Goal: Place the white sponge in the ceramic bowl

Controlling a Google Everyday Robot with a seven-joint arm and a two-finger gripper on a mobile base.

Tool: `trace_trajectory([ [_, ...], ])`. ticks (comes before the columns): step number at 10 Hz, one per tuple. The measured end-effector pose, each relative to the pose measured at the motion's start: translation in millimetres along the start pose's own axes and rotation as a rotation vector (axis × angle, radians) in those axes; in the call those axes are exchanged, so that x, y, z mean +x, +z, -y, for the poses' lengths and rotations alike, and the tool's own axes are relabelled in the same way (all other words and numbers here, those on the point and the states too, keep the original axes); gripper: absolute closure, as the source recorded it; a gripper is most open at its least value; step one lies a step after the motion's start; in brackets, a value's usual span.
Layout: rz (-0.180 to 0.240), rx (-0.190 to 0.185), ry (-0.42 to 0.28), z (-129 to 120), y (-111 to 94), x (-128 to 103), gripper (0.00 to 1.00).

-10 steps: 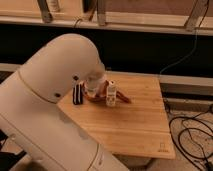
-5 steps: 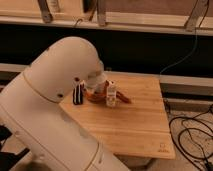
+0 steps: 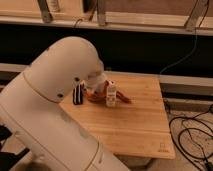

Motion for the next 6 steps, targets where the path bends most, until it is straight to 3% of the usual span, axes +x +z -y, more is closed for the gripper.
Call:
trace_trajectory([
  [3, 0.0, 0.0, 0.0, -0.2, -0.2, -0.3, 0.21],
  [6, 0.0, 0.0, 0.0, -0.2, -0.1, -0.3, 0.2],
])
